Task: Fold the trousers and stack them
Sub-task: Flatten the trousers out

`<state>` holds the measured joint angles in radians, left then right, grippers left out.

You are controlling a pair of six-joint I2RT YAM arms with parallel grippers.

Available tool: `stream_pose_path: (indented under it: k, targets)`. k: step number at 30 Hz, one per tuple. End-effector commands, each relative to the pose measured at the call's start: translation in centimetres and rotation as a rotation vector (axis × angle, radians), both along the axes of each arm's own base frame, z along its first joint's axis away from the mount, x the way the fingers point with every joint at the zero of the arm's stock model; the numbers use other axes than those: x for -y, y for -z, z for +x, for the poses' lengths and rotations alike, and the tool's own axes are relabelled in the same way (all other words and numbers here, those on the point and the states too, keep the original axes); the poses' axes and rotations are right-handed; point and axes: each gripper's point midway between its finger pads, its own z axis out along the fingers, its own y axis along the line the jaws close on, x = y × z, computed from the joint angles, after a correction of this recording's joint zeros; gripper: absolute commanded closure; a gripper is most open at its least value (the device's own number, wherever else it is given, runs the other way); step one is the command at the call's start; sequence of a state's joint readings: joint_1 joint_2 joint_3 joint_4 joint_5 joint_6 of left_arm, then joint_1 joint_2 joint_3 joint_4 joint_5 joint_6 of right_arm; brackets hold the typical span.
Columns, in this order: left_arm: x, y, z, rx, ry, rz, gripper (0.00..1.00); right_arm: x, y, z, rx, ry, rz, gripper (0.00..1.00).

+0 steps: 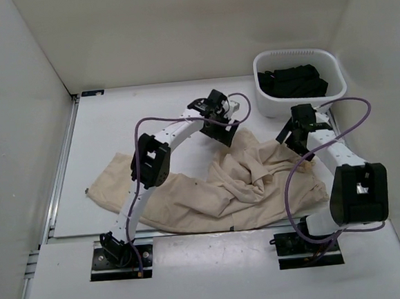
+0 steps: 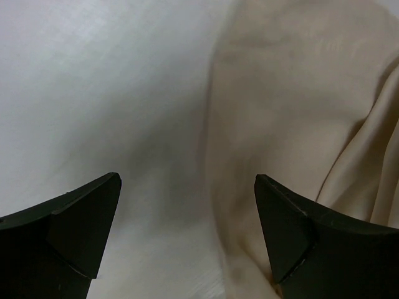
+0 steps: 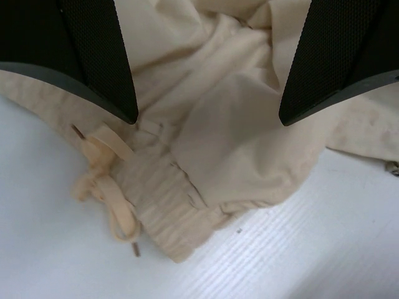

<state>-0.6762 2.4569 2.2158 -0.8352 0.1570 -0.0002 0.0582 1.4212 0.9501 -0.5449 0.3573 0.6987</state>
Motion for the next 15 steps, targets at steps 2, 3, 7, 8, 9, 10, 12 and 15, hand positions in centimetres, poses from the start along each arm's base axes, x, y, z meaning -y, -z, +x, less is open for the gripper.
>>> stream_pose_path:
  k: [2,3,7,8,9,10,12,15]
  targets:
    - [2.1,2.4,-5.5,-0.173,0.12,-0.043,0.0,-0.6,0.7,3.2,0.135,0.007,0.051,0.01]
    - [2.2,2.6,-6.2,-0.2,0.133,-0.057,0.0,-0.3,0.9,4.0,0.169,0.029,0.059,0.01]
    - [2.5,2.2,-8.7,-0.301,0.181,-0.112,0.08,0.1,3.9,3.5,0.096,0.094,0.069,0.03]
    - [2.5,2.5,-9.9,-0.338,0.193,-0.102,0.16,0.1,4.3,3.4,0.079,0.105,0.074,0.05]
    - [2.5,2.3,-10.2,-0.356,0.199,-0.11,0.29,0.1,5.4,2.8,0.033,0.107,0.07,0.08]
    - [2.4,2.4,-10.4,-0.364,0.198,-0.105,0.7,0.5,5.8,2.5,0.014,0.118,0.068,0.16]
    - [1.6,2.0,-10.0,-0.336,0.174,-0.064,0.86,0.7,6.5,1.8,-0.022,0.131,0.061,0.44]
    - [-1.2,0.3,-7.0,-0.208,0.081,0.019,0.86,1.7,6.8,0.7,-0.059,0.177,0.027,0.87]
